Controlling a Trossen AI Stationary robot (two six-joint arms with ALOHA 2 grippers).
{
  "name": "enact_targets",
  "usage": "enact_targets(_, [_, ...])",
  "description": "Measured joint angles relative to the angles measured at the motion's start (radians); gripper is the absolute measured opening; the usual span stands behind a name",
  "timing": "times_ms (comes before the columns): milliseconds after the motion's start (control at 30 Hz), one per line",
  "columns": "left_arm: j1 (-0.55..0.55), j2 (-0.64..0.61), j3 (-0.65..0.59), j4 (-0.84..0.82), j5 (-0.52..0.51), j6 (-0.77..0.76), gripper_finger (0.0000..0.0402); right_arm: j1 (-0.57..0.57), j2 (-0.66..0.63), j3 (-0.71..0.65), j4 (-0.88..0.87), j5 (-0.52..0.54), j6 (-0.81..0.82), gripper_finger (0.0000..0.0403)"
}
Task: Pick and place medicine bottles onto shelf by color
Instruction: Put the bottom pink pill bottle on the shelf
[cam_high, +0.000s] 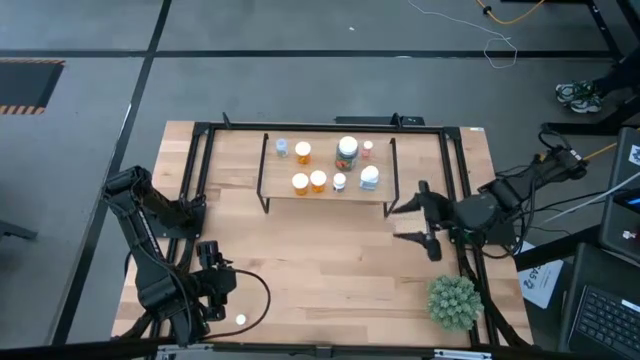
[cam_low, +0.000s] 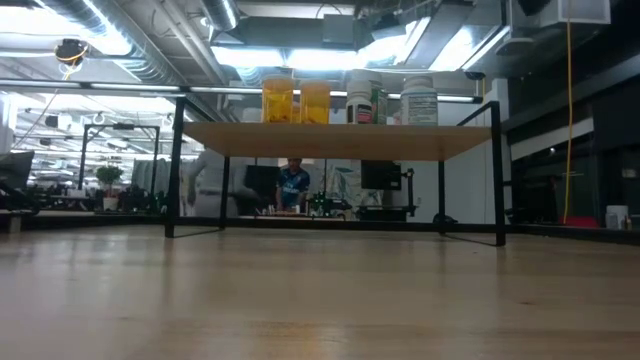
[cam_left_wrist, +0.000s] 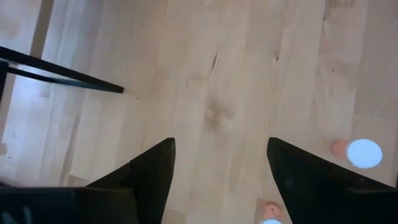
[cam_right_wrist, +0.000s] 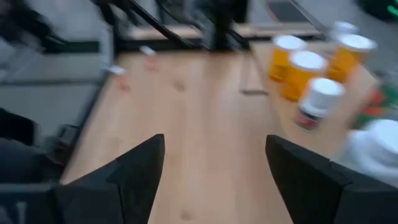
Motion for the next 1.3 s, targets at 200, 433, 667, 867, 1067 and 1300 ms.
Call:
enact_targets(200, [0.000,0.000,0.000,0.011,-0.023,-0.055,0.0250,0.000,-0.187,-0.283,0.285,-0.155,-0.170,0.0282])
enact_targets(433, [0.030,0.000,0.000,-0.012,-0.052,-0.052,0.0250,-0.003,-0.360,-0.502,0.371,-0.127,-0.166,0.0282])
enact_targets(667, [0.077,0.000,0.000,-0.055,-0.121,-0.051,0.0250,-0.005,-0.530,-0.672,0.532,-0.066,-0.141,0.0282])
enact_targets(867, [0.121,0.000,0.000,-0.057,-0.139,-0.050,0.0250,-0.016,-0.648,-0.749,0.573,-0.065,-0.167,0.0282])
enact_targets(1067, [0.174,0.000,0.000,-0.056,-0.228,-0.001,0.0250,-0.043,-0.760,-0.822,0.567,-0.067,-0.141,0.0282])
enact_targets(1300, [0.246,0.000,0.000,-0.055,-0.246,0.082,0.0250,-0.073,-0.830,-0.855,0.536,-0.165,-0.120,0.0282])
